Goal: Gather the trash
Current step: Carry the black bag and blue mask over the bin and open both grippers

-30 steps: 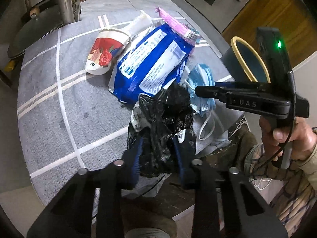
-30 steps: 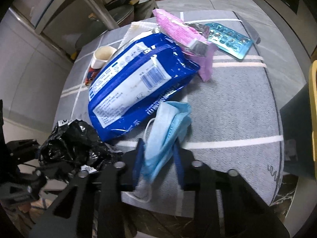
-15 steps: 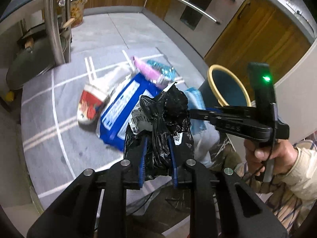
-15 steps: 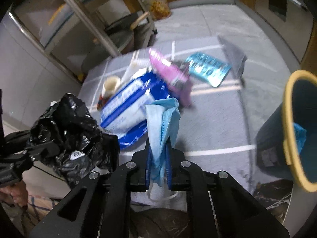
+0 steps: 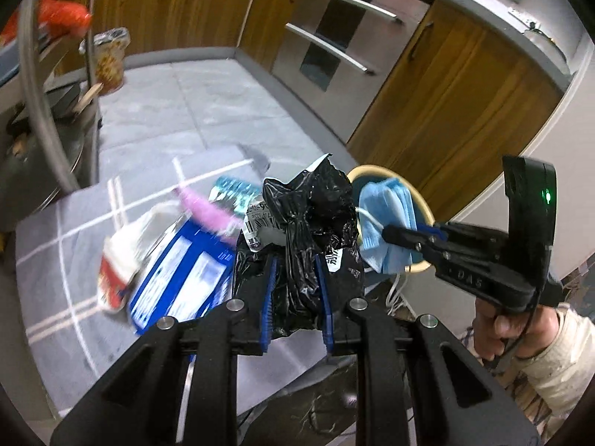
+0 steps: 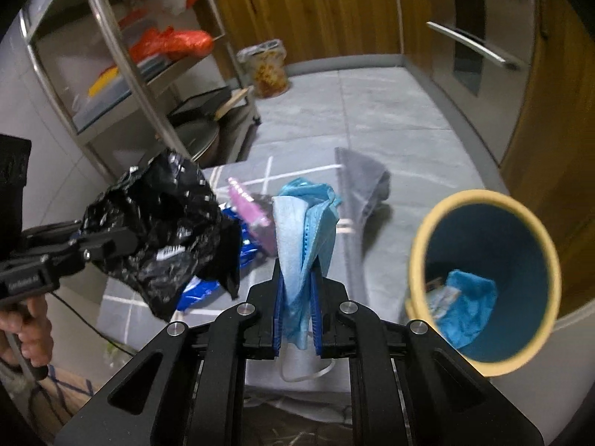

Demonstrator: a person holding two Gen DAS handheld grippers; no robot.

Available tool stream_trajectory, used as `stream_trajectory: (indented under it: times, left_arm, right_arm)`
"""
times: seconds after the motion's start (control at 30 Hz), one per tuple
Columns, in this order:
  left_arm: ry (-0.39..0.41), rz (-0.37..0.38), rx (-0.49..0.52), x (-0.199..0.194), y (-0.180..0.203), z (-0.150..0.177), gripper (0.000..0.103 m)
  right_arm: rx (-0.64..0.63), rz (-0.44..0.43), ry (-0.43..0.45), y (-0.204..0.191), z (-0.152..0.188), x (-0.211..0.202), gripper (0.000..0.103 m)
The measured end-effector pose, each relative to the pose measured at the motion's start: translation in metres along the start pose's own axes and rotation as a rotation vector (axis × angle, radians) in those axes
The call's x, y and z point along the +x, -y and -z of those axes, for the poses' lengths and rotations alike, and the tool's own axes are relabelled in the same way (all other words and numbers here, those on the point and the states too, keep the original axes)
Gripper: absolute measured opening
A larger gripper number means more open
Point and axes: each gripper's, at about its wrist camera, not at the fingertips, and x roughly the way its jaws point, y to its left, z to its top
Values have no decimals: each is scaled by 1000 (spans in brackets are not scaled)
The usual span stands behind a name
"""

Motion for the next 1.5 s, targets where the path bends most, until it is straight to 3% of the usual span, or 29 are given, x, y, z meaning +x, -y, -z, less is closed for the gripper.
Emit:
stream_trajectory:
  times: [0.3, 0.83, 1.0, 1.2, 1.5]
  left_arm:
    - [16, 27, 66, 27, 51, -28, 20]
    - [-30, 71, 118, 97, 119, -46, 20]
    - [-47, 86, 129, 124, 140, -51, 20]
    - [-95, 49, 194, 168, 168, -48, 20]
    - [-175, -4, 240, 215, 172, -34, 24]
  right_arm:
    - [57, 86, 95, 51, 5, -41, 14]
    - [185, 178, 151, 131, 26, -62, 14]
    - [211, 202, 135, 148, 32, -58, 14]
    - [272, 229, 83, 171, 35, -40, 14]
    - [315, 249, 8, 187, 38, -14, 16]
